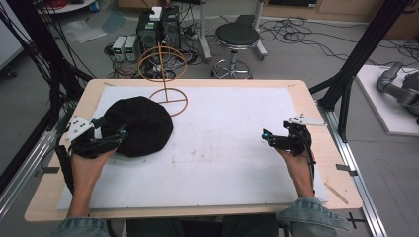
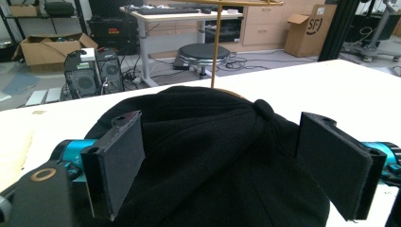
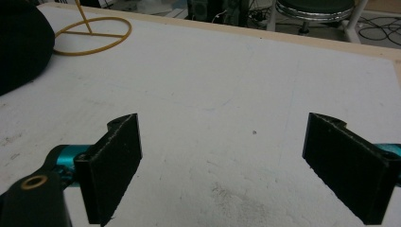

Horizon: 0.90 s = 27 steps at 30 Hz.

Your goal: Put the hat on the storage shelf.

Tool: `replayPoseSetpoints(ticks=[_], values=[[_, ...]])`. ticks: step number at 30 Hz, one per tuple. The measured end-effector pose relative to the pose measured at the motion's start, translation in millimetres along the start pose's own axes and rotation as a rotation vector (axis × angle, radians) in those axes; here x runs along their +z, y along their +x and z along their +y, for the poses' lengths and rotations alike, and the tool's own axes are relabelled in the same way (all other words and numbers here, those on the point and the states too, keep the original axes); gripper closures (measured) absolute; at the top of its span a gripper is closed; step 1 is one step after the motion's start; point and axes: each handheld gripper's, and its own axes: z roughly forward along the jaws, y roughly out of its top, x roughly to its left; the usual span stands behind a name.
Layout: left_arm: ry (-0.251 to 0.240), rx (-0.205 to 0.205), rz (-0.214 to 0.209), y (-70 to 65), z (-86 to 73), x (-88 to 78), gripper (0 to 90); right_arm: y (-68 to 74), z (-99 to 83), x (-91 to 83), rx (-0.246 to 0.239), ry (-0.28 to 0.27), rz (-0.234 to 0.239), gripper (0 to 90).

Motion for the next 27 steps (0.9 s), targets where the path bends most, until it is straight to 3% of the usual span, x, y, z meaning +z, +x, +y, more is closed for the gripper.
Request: replayPoseSetpoints(ticks=[16, 27], values=[[-0.03, 0.038, 0.005, -2.8, 0.2, 1.5, 17.4, 0.9, 0.2, -1.3, 0.006, -0.002, 0.006, 12.3], [-0.027, 0.064, 0.001, -7.7, -5.4, 15.5, 17.5, 1.5, -1.7, -3.0, 0.004, 0.001, 0.008, 12.3]])
